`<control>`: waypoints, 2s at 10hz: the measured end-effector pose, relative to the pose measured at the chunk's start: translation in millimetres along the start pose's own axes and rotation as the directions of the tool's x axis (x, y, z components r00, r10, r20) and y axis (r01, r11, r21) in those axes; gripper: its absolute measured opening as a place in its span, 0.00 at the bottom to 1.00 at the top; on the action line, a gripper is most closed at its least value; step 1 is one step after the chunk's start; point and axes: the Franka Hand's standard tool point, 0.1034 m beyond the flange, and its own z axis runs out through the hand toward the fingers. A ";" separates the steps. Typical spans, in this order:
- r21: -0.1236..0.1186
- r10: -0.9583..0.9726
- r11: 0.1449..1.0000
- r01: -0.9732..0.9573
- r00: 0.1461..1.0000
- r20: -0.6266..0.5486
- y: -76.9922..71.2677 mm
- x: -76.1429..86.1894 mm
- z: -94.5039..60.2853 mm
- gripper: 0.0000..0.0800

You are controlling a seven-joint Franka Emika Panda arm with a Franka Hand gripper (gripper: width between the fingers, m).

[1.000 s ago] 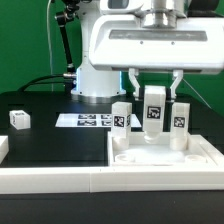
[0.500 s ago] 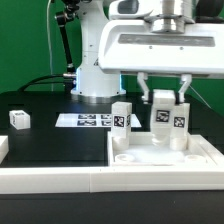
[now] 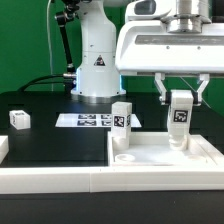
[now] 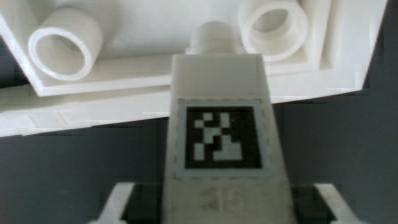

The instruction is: Assemble square table

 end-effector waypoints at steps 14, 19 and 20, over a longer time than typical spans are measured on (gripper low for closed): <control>0.012 -0.038 0.999 0.039 0.995 -0.093 -23.7 -11.4 16.5 0.36; 0.013 -0.049 0.999 0.050 0.995 -0.086 -28.2 -18.3 21.7 0.36; 0.012 -0.052 0.999 0.053 0.995 -0.084 -28.8 -20.1 23.2 0.36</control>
Offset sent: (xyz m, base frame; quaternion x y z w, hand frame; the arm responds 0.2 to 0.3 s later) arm 0.0052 0.0132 0.0016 0.0023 -0.0012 0.0150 0.9999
